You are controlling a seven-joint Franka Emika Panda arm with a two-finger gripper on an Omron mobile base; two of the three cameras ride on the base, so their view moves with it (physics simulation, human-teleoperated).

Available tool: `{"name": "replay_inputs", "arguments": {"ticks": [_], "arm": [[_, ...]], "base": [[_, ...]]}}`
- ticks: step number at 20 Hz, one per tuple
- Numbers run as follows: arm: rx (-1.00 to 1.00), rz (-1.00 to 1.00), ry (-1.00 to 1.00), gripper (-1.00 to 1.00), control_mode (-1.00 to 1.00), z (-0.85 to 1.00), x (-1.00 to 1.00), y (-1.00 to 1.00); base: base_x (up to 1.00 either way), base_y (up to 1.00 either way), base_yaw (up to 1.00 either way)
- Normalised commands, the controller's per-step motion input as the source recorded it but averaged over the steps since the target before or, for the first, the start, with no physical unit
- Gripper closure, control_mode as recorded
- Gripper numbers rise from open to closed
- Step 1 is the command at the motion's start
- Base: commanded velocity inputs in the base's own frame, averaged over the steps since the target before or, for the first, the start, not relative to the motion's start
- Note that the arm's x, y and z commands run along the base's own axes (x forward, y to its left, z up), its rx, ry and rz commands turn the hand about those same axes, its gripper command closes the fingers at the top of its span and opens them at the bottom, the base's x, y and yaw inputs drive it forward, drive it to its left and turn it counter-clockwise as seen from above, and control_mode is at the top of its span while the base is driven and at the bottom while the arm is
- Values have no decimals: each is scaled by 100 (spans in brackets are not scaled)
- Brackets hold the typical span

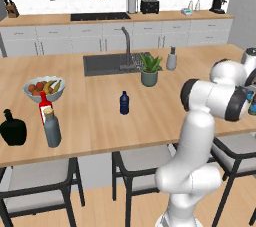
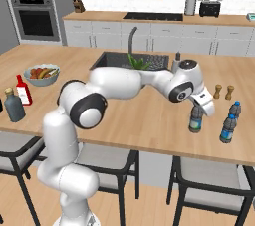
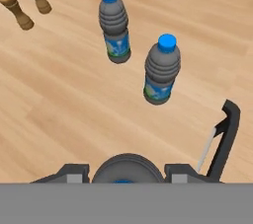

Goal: Move the plastic bottles in the middle to the plastics group, and the glass bottles in the middle to the glass group.

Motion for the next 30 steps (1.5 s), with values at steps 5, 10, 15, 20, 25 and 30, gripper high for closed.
{"name": "replay_inputs", "arguments": {"ticks": [5,10,15,20,25,30], "arm": [[0,-6,0,100,-100,-19,0,-29],[0,-5,0,100,-100,-17,0,-30],[0,-3,0,100,-100,-22,0,-13],[0,0,1,100,-100,-23,0,0],[0,0,0,100,-100,-19,11,0],[0,0,0,-100,-100,-7,13,0]], "base": [[0,0,0],[0,0,0],[0,0,0],[0,0,0],[0,0,0],[0,0,0]]}}
